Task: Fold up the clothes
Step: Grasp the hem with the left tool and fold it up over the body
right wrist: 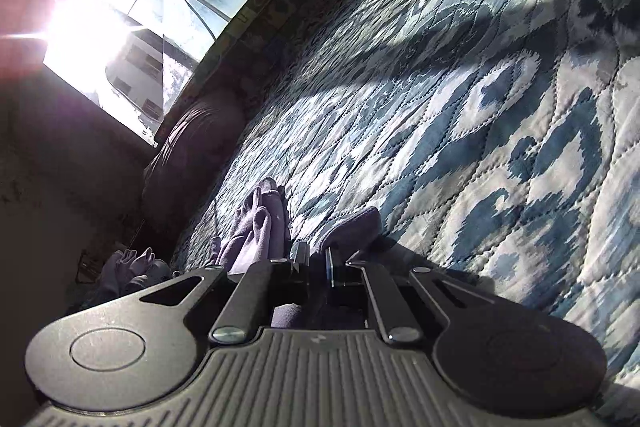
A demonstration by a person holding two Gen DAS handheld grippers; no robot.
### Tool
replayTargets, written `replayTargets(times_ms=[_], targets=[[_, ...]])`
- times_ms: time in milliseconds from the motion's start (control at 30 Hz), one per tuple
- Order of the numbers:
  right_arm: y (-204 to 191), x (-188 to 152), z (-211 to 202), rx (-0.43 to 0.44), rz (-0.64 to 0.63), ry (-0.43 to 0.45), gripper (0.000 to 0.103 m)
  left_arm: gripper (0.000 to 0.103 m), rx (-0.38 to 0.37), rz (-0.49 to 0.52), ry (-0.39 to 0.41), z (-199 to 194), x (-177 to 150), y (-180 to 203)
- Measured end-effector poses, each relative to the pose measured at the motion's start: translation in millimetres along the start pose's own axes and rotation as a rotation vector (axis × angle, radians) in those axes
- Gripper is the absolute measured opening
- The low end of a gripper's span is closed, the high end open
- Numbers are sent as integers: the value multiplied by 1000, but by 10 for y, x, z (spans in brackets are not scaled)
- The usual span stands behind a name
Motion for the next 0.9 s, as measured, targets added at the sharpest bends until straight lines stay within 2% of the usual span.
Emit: replayTargets(times_ms=[100, 200, 233, 267, 300, 367, 467, 633, 700, 767, 833, 900], targets=[[51, -33, 30, 6, 45, -9, 9, 31, 20, 12, 28, 41, 54, 10], [31, -98, 22, 20, 63, -17, 9, 26, 37, -22, -61, 187, -8, -24], [11, -123, 6, 29, 66, -19, 9, 26, 17, -81, -79, 191, -8, -68], [-10, -148, -11, 40, 69, -21, 9, 29, -14, -135, -65, 152, 18, -104], [-35, -175, -30, 56, 72, -22, 9, 39, -42, -171, -59, 126, 43, -124], [-80, -232, -53, 72, 70, -28, 9, 50, -74, -149, -62, 152, 65, -80], [-121, -323, -49, 80, 65, -40, 9, 50, -71, -196, -62, 283, 73, -70], [-112, -437, -55, 74, 77, -53, 9, 49, -66, -430, 31, 270, 169, -204], [-92, -461, -59, 73, 82, -56, 9, 48, -142, -483, 70, 211, 225, -183], [-72, -475, -62, 72, 87, -57, 9, 47, -178, -518, 103, 146, 273, -195], [-60, -481, -73, 73, 92, -56, 9, 47, -191, -607, 120, 94, 284, -310], [-49, -482, -86, 74, 94, -55, 10, 47, -176, -736, 100, 87, 240, -480]])
Point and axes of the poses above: each gripper's, at about its wrist camera, not at the fingertips, and z roughly the way its jaws point, y to its right, x to its top, the point moved 8 cm from there along z, roughly the way its jaws point, and after that the axes turned 10 degrees about -z, right-handed, at the moved point
